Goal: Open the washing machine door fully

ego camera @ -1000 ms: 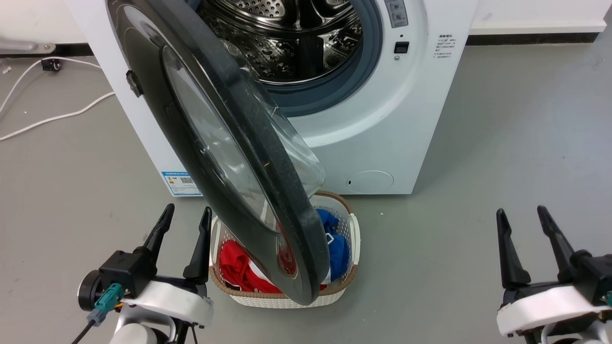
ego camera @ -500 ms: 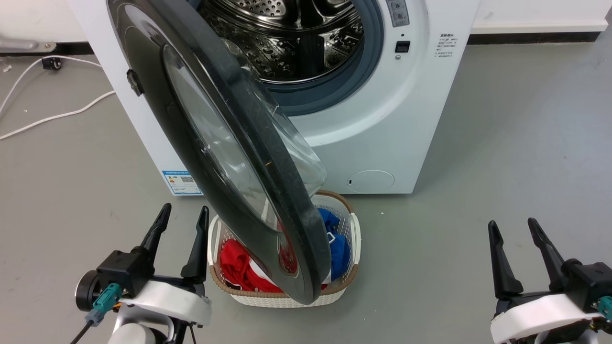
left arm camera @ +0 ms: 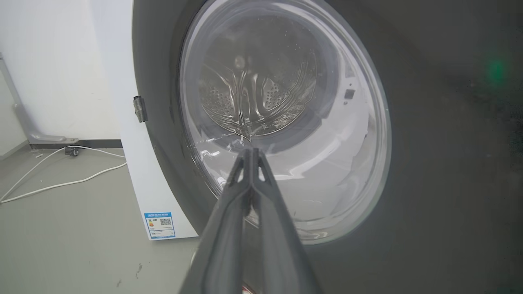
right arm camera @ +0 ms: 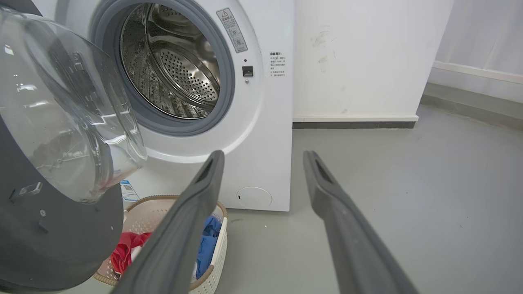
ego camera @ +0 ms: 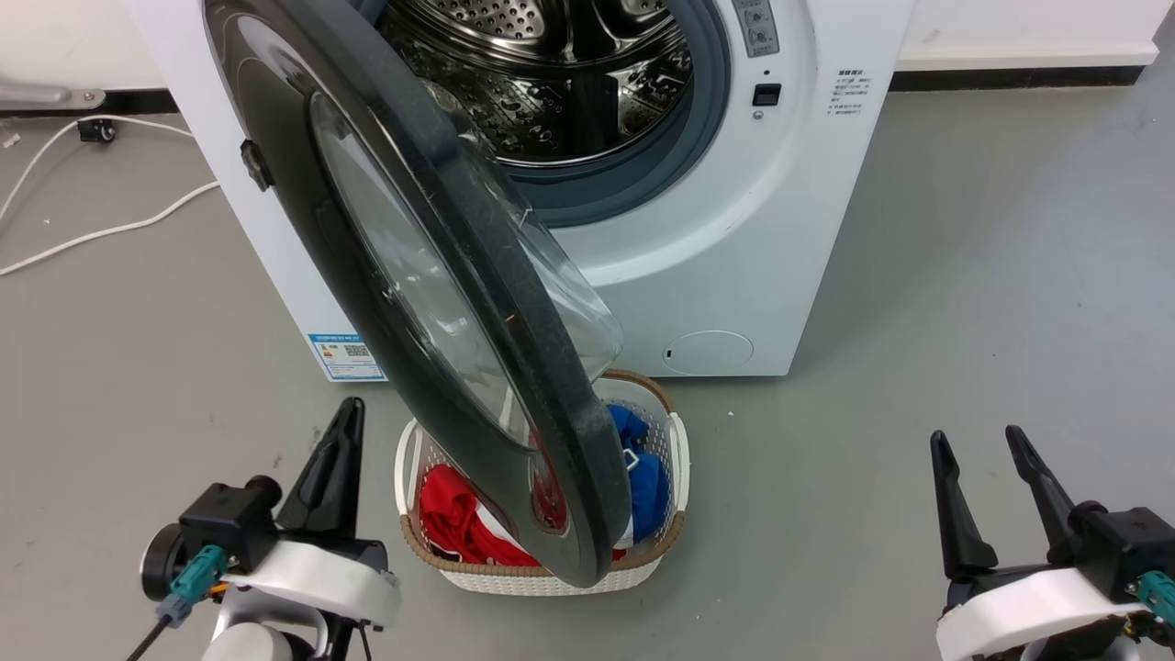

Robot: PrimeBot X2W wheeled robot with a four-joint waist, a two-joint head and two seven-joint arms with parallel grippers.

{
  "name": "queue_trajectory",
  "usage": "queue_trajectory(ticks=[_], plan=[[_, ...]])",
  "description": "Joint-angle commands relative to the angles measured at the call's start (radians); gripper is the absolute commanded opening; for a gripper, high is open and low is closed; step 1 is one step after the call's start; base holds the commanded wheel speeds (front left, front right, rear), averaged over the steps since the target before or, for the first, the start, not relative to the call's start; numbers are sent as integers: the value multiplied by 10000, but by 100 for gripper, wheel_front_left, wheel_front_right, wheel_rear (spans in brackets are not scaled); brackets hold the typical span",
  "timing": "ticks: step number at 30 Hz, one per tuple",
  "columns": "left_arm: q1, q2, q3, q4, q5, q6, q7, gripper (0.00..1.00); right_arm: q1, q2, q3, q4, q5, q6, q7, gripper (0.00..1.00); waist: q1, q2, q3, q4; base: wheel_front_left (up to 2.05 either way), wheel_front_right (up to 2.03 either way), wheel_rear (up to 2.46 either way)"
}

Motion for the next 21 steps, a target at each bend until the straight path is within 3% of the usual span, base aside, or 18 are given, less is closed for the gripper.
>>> queue_trajectory(ticks=[1, 11, 13, 17, 21], plan=[[-116, -132, 350, -245, 103, 3, -24, 0, 22, 51, 28, 64, -31, -3, -82, 100, 0, 0, -2, 0, 0, 0, 0], [-813, -954, 1059, -3202, 627, 17, -24, 0, -97, 50, 24, 134, -57, -3, -171, 100, 0, 0, 51, 144, 0, 0, 0], [-1149, -1165, 652, -4412, 717, 14, -24, 0, -178, 49, 42, 178, -8, -3, -195, 100, 0, 0, 89, 155, 0, 0, 0], [-1349, -1246, -17, -5132, 771, 11, -23, 0, -221, 50, 81, 252, 9, -3, -245, 100, 0, 0, 119, 158, 0, 0, 0], [-1465, -1287, -1497, -5638, 759, 7, 34, 0, -269, 48, 167, 375, 25, -3, -251, 100, 0, 0, 137, 159, 0, 0, 0]])
